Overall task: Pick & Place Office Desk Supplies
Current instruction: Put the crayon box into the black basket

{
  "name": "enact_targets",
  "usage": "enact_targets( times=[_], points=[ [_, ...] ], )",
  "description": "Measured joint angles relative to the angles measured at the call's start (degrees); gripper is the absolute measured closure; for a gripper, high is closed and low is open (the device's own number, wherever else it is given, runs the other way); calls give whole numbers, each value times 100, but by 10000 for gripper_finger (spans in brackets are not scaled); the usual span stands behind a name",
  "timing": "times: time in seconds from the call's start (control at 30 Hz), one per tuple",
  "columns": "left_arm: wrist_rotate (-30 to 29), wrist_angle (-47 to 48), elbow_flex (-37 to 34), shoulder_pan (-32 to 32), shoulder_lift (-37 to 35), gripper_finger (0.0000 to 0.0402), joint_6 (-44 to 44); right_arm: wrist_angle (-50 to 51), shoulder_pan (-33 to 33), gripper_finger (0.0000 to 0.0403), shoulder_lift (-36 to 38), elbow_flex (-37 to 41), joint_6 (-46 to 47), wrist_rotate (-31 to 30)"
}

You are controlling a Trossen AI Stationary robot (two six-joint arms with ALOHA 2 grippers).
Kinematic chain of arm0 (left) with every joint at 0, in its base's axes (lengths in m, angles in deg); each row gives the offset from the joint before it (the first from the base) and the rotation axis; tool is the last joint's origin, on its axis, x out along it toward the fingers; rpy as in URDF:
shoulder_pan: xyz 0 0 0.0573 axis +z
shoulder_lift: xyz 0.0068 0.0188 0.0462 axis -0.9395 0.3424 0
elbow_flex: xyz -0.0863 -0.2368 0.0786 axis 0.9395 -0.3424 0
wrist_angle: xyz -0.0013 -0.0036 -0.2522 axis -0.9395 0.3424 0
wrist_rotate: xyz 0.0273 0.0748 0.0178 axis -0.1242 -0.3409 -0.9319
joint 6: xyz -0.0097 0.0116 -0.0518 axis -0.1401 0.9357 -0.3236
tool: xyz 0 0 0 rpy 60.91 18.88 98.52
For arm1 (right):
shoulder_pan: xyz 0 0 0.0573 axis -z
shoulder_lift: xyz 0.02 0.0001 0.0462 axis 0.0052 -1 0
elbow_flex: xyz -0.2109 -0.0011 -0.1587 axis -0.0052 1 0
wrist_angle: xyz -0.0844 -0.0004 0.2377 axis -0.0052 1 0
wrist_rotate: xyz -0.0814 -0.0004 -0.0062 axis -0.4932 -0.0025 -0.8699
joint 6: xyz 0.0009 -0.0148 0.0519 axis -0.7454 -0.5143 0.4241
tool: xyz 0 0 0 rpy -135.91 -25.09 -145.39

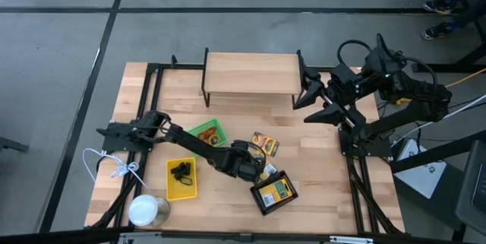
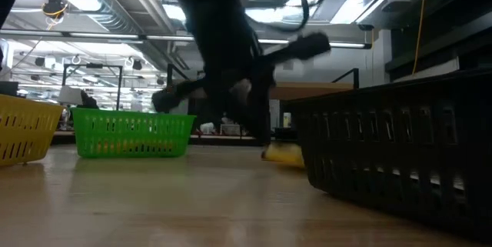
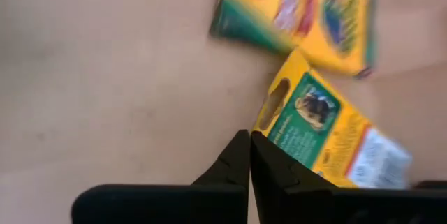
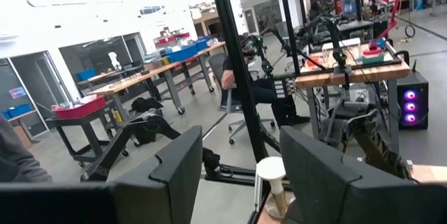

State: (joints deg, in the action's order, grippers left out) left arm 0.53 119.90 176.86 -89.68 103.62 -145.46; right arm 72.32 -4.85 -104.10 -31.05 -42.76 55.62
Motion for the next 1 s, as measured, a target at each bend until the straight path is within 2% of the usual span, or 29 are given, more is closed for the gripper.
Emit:
enact_targets(
  times=[0.37,0.63,0.77,0.87,1.0],
  points=[
    [-1153,48,0,0,-1041,400,897,-214,2,209,2,0,57,13],
    [-1484,-762,0,36,-1729,400,2442,-250,1,209,2,0,57,-12],
    [-1279,-1776,0,114,-1925,400,3463,-251,9,209,2,0,23,-48],
    [-727,-2570,9,164,-1927,400,4228,-249,42,209,2,0,12,-49],
    [-161,-2983,9,162,-1873,400,4554,-249,44,209,2,0,14,-50]
  ],
)
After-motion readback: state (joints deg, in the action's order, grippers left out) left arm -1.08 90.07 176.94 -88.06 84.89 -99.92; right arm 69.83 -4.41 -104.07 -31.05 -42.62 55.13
